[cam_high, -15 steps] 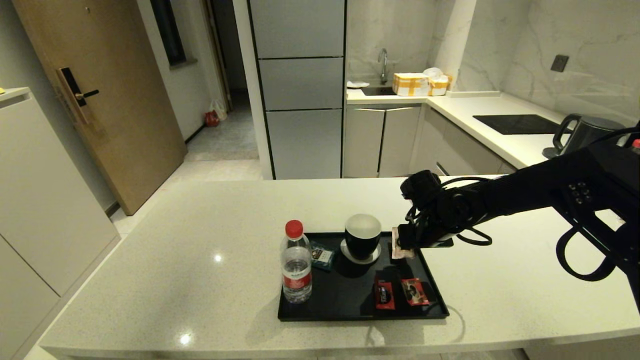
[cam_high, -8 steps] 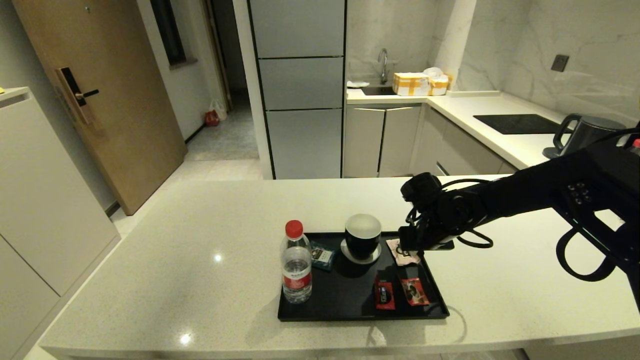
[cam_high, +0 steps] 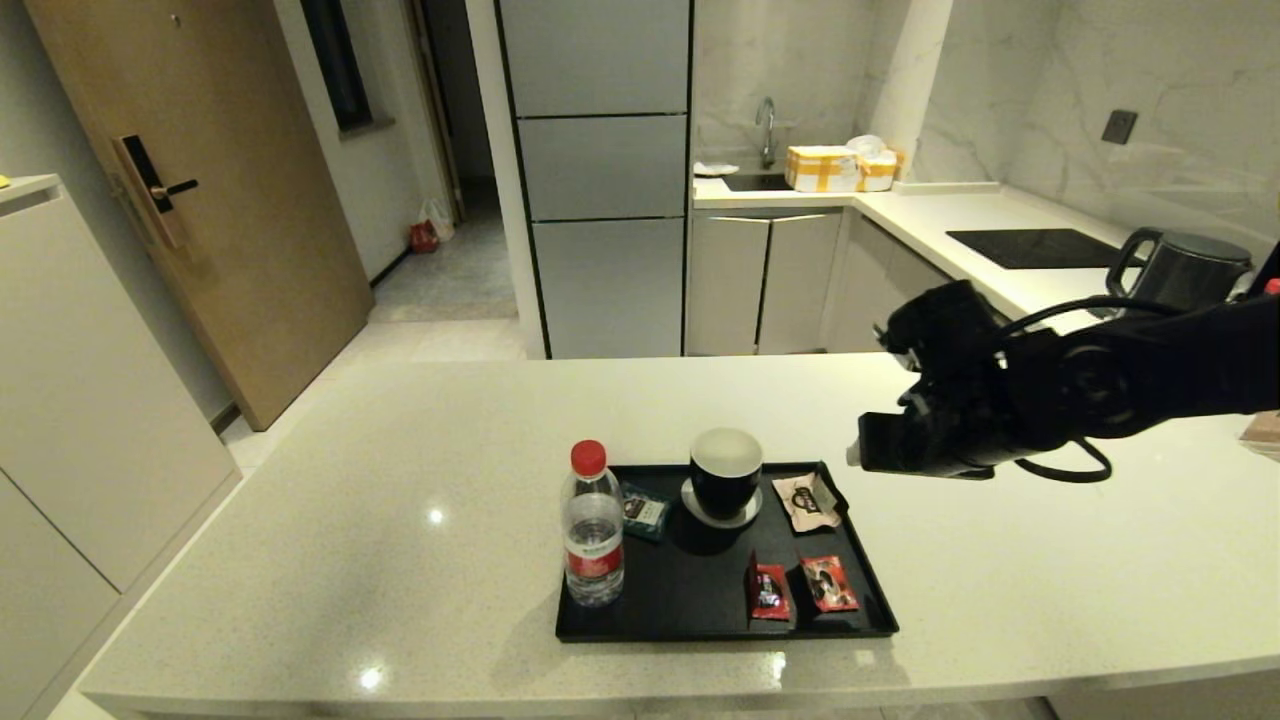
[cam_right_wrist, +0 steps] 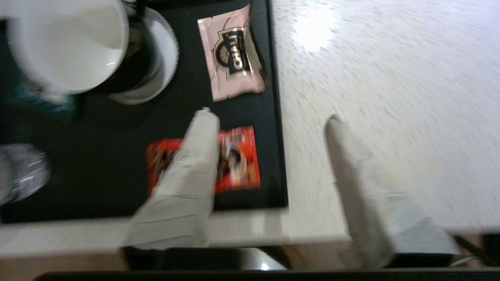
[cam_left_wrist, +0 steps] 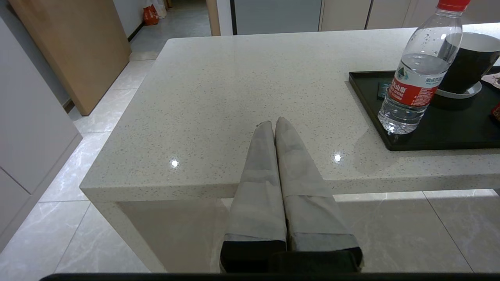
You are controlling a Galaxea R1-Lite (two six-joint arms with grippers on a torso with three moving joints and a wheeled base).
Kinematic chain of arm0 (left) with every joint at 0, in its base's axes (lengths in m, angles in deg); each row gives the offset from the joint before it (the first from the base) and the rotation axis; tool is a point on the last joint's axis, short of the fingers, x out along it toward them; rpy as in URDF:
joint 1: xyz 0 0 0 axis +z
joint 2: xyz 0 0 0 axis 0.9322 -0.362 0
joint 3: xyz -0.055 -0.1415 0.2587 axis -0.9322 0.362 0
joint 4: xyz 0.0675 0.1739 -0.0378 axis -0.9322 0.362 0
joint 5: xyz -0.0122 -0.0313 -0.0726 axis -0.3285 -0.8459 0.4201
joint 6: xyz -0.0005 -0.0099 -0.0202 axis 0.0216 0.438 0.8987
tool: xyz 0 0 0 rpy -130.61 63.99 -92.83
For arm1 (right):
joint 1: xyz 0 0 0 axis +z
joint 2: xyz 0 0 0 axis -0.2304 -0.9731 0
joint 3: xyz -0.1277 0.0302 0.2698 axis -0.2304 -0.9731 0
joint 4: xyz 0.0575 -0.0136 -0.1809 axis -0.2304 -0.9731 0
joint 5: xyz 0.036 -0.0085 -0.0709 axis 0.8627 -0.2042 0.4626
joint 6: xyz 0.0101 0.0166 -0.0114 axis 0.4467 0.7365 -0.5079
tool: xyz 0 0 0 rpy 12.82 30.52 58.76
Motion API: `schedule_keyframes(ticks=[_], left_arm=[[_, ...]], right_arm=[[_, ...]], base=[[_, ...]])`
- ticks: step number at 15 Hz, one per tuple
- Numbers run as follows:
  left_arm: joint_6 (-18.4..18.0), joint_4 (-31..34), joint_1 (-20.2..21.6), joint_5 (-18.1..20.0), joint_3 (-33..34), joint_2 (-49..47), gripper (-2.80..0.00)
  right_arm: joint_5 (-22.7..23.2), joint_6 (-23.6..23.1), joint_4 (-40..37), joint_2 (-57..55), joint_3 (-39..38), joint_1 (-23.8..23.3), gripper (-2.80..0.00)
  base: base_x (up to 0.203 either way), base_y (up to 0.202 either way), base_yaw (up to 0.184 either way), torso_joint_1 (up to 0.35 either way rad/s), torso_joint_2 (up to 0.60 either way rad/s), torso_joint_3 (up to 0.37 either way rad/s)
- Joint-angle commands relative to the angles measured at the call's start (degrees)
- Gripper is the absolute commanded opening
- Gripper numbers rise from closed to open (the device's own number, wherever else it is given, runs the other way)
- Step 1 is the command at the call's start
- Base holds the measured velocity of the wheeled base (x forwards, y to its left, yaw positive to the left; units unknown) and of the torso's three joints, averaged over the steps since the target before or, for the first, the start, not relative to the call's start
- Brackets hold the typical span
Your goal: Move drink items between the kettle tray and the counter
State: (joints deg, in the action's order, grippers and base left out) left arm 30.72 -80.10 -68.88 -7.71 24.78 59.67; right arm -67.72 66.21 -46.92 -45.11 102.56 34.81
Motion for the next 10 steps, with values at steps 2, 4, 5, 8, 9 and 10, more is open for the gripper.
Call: schedule_keyframes(ticks=[2,4,5,8,9,10], left_arm=[[0.0,0.0,0.0,0.0,0.0,-0.1,-2.80],[-0.1,0.0,0.0,0.0,0.0,-0.1,-2.80],[-0.1,0.0,0.0,0.0,0.0,-0.1,-2.80],[-0.1,0.0,0.0,0.0,0.0,-0.1,-2.80],[0.0,0.0,0.1,0.0,0.0,-0.1,-2.80],[0.0,0.0,0.0,0.0,0.0,0.0,-2.80]], right_arm=[[-0.2,3.1,-3.9,21.4,-6.5,0.2,-2.80],[-0.5,5.8,-10.8,33.9,-7.7,0.0,-2.80],[-1.0,6.7,-14.8,39.7,-8.0,-0.7,-2.80],[-6.1,8.5,-27.8,58.9,-8.4,-6.8,-2.80],[-7.9,8.6,-31.6,65.0,-8.4,-9.6,-2.80],[-9.9,8.4,-35.7,71.2,-8.4,-12.6,-2.80]], base=[[0.000,0.000,0.000,0.000,0.00,0.000],[0.000,0.000,0.000,0.000,0.00,0.000],[0.000,0.000,0.000,0.000,0.00,0.000],[0.000,0.000,0.000,0.000,0.00,0.000],[0.000,0.000,0.000,0.000,0.00,0.000],[0.000,0.000,0.000,0.000,0.00,0.000]])
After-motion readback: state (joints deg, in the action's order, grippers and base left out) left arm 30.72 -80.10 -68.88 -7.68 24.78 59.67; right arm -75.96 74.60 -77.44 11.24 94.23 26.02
